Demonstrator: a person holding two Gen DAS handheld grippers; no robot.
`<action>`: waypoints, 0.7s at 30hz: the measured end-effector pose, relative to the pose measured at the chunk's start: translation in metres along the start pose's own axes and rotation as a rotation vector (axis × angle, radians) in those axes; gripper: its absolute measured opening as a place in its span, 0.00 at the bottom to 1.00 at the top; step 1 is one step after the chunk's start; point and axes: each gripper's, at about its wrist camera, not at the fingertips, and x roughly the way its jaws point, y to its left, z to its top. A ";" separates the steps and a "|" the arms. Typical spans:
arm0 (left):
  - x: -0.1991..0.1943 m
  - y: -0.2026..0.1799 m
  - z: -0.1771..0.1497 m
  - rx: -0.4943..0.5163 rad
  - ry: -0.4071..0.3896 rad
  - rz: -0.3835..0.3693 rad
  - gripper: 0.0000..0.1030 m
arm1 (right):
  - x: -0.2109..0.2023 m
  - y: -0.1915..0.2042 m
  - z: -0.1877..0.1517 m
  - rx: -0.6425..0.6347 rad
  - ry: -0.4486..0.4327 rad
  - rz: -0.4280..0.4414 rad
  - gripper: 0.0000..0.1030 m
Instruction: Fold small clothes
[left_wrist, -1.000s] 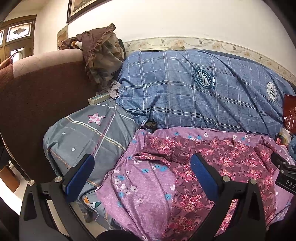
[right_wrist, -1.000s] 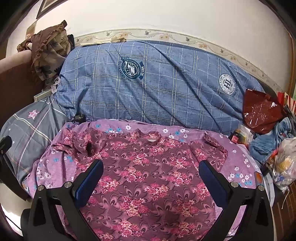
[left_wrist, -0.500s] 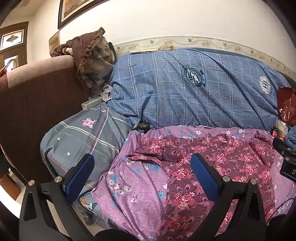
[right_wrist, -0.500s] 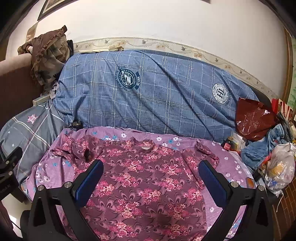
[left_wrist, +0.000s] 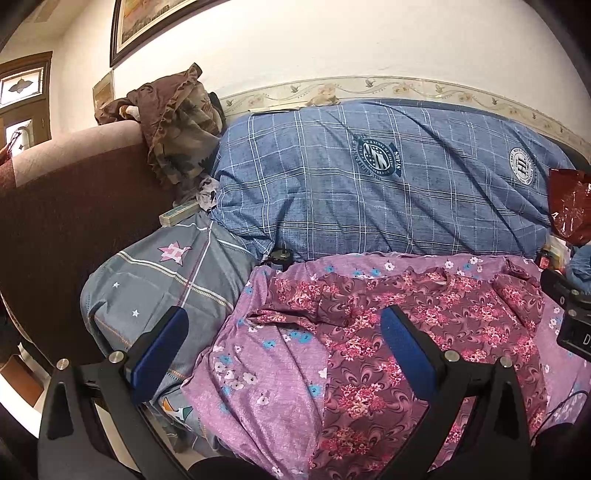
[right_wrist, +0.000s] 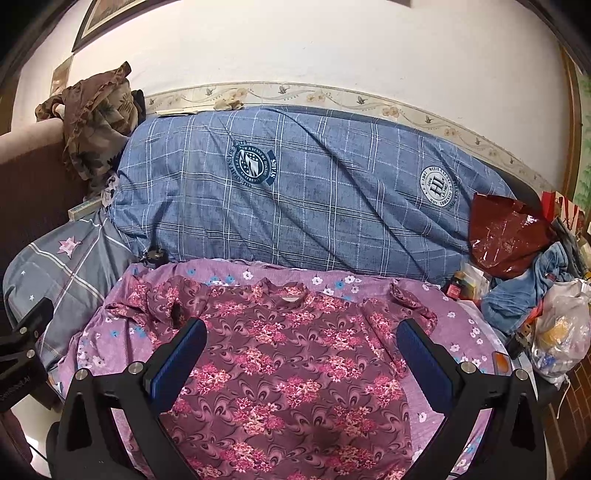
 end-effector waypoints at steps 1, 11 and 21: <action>-0.001 0.001 0.000 -0.002 0.000 0.002 1.00 | -0.001 0.001 0.000 -0.002 -0.002 0.003 1.00; -0.007 0.019 -0.003 -0.022 -0.001 0.049 1.00 | -0.007 0.021 0.003 -0.023 -0.016 0.062 1.00; -0.018 0.044 -0.004 -0.044 -0.013 0.101 1.00 | -0.021 0.049 0.009 -0.053 -0.048 0.131 1.00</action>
